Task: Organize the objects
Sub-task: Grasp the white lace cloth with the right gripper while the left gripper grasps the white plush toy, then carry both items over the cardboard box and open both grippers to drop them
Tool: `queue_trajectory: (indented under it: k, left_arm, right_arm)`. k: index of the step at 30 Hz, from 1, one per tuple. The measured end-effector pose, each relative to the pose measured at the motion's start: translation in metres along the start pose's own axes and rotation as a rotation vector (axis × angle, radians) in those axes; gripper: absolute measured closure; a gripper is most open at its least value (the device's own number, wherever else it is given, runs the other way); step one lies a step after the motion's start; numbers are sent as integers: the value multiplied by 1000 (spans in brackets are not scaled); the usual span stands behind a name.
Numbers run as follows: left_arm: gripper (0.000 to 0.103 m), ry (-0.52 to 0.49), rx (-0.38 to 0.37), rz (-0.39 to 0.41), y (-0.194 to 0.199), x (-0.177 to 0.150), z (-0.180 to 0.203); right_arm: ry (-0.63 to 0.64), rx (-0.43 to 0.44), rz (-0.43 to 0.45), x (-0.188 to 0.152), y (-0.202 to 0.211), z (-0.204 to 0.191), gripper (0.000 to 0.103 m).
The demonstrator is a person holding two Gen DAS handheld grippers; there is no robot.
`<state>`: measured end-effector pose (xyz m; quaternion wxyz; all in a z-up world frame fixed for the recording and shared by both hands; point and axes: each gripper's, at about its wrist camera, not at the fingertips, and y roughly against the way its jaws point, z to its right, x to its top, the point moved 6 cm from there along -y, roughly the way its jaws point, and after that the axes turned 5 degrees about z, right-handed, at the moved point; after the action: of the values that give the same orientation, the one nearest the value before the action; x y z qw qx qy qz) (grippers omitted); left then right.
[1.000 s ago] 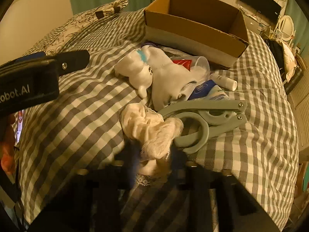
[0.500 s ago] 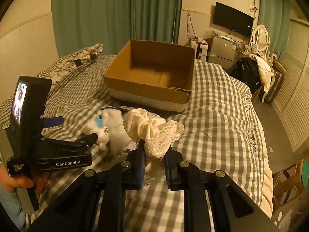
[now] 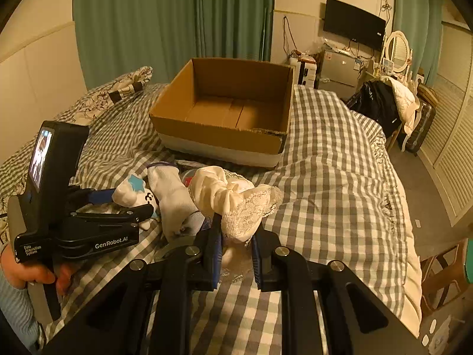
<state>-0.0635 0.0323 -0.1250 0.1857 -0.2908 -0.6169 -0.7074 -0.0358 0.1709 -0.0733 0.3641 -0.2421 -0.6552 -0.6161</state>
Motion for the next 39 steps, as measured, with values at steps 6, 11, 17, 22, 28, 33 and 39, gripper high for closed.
queue_trajectory:
  k: [6, 11, 17, 22, 28, 33, 39]
  left_arm:
    - [41, 12, -17, 107, 47, 28, 0]
    - [41, -39, -7, 190, 73, 74, 8]
    - [41, -67, -18, 260, 67, 133, 17]
    - [41, -62, -11, 269, 35, 170, 16]
    - [41, -53, 6, 241, -19, 192, 4]
    - [40, -55, -9, 201, -52, 189, 0]
    - [16, -85, 4, 203, -54, 178, 1]
  right_arm:
    - [2, -12, 48, 12, 31, 0, 87]
    - [25, -11, 105, 40, 47, 1, 87]
    - [30, -2, 166, 95, 35, 13, 87]
    - [3, 15, 180, 140, 0, 25, 87]
    - [-42, 30, 133, 170, -68, 41, 87]
    - [-71, 42, 83, 173, -119, 45, 87]
    - [-91, 47, 77, 162, -137, 47, 51]
